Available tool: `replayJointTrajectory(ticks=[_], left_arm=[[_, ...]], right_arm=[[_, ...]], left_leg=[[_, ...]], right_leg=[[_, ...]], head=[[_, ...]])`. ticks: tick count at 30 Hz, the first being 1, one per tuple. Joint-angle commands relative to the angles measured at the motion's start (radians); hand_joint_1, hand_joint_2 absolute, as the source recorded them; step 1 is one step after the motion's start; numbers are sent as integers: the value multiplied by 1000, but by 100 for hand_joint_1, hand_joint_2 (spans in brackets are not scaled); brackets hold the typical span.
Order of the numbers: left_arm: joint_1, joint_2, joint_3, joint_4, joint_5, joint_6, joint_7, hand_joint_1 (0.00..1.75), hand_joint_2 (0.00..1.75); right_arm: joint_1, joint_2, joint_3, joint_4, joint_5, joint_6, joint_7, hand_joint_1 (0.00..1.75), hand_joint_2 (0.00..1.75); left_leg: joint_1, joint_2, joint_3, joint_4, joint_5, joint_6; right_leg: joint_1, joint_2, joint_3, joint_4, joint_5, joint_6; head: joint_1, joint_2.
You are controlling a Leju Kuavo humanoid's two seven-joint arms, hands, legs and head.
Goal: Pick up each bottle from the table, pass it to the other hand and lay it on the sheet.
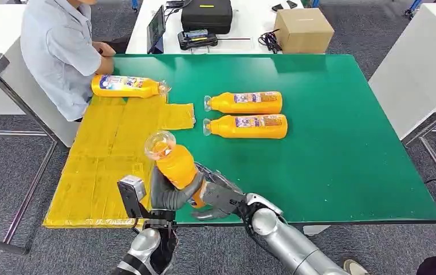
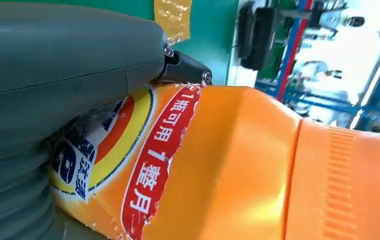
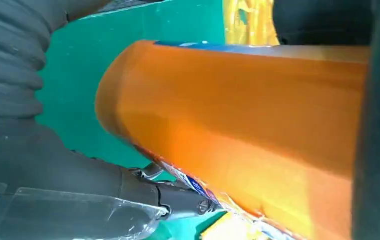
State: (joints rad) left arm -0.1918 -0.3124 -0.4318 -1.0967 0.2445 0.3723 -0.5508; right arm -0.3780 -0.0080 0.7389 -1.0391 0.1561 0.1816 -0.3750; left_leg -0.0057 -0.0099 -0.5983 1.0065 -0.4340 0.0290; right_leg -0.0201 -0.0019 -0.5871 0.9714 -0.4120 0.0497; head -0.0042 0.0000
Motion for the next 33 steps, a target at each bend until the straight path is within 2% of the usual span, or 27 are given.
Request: replayJointTrajectory(ticks=[1,3,7,10,14,18,20,22,23,24,31,33], left_arm=[[-99,104,-66,137,-300,158,48,175,175],[-119,130,-43,159,-487,219,105,175,175],[-152,160,44,136,-619,223,141,175,175],[-173,154,120,132,-649,211,151,175,175],[-167,129,174,142,-652,156,135,175,175],[-145,122,169,100,-566,56,123,175,175],[-166,150,129,124,-753,206,163,175,175],[-218,198,80,216,-1044,314,291,175,175],[-252,224,71,284,-1181,307,362,175,175],[-272,230,84,333,-1226,293,383,175,175],[-281,223,108,366,-1225,305,352,175,175],[-305,239,90,419,-1328,276,427,175,175]], right_arm=[[61,-23,-77,-45,47,-24,-14,0,175],[81,-22,-110,-61,64,-33,-23,0,175],[92,-19,-127,-85,94,-31,-33,0,175],[92,-15,-120,-113,128,-39,-37,0,175],[97,-20,-128,-136,151,-50,-33,0,175],[109,-27,-147,-142,168,-56,-30,0,175],[109,-30,-148,-146,180,-58,-35,0,175],[99,-31,-143,-141,181,-48,-43,0,175],[90,-31,-140,-133,178,-40,-48,0,175],[85,-29,-140,-128,177,-37,-50,0,175],[85,-29,-140,-125,176,-37,-51,0,175],[84,-31,-136,-129,173,-29,-55,0,175]], left_leg=[[2,0,6,-1,-1,-3],[1,-2,4,-1,0,-2],[2,1,5,0,-1,-3],[3,4,4,0,-2,-3],[2,1,3,1,-1,-3],[1,1,3,0,-1,-2],[2,0,3,0,-1,-2],[1,1,3,0,-1,-2],[2,1,4,0,-2,-3],[1,1,3,0,0,-2],[1,2,2,0,0,-2],[2,2,3,0,-1,-2]], right_leg=[[2,-1,6,-1,-1,-3],[2,-2,5,-2,-1,-2],[2,0,5,0,-1,-4],[3,3,4,0,0,-3],[2,0,3,0,-1,-3],[1,0,3,0,-1,-2],[2,-1,3,0,-1,-2],[1,0,3,0,-1,-2],[2,1,4,0,-1,-3],[1,1,2,0,0,-2],[1,1,1,0,0,-2],[2,1,2,1,-1,-2]], head=[[0,0],[0,0],[0,0],[0,0],[0,0],[0,0],[0,0],[0,0],[0,0],[0,0],[0,0],[0,0]])
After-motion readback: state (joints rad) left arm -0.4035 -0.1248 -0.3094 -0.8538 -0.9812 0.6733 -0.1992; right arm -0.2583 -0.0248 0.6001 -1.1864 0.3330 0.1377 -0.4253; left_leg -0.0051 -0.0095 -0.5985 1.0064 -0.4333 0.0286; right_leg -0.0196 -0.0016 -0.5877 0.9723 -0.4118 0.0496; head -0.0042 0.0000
